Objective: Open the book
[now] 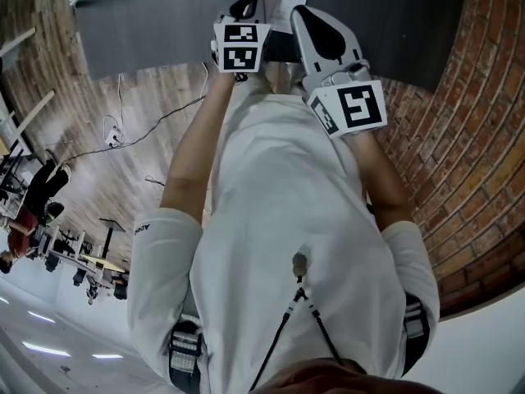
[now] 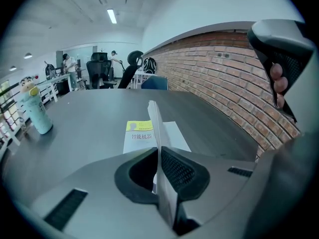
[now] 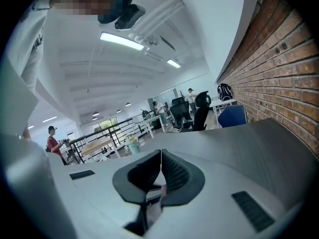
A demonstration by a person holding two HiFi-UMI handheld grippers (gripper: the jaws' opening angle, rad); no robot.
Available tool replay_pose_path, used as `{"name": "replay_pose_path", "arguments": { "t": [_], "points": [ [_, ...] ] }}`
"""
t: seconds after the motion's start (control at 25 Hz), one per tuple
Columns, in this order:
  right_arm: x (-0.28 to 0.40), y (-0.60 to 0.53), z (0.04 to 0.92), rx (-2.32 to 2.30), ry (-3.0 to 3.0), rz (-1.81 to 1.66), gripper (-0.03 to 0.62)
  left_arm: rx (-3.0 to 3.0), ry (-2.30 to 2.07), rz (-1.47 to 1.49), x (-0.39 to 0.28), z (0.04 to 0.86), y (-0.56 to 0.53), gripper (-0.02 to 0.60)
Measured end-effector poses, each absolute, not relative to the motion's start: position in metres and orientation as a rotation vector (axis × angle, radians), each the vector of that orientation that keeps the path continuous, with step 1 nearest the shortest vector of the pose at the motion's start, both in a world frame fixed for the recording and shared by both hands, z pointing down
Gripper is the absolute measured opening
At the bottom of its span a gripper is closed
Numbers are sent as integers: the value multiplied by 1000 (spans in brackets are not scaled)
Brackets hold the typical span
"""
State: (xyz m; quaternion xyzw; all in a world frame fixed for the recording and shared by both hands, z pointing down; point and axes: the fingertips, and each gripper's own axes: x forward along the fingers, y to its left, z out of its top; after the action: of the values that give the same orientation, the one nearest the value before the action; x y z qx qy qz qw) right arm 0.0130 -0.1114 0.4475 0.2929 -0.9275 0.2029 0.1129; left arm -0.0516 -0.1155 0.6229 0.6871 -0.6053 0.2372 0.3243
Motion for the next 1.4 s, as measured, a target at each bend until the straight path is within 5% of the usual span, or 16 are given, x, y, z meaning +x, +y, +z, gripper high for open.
{"name": "replay_pose_path", "arguments": {
  "t": [1.4],
  "points": [
    [-73, -110, 448, 1010, -2648, 541, 35, 1837, -1501, 579, -158, 639, -104, 40]
  ]
}}
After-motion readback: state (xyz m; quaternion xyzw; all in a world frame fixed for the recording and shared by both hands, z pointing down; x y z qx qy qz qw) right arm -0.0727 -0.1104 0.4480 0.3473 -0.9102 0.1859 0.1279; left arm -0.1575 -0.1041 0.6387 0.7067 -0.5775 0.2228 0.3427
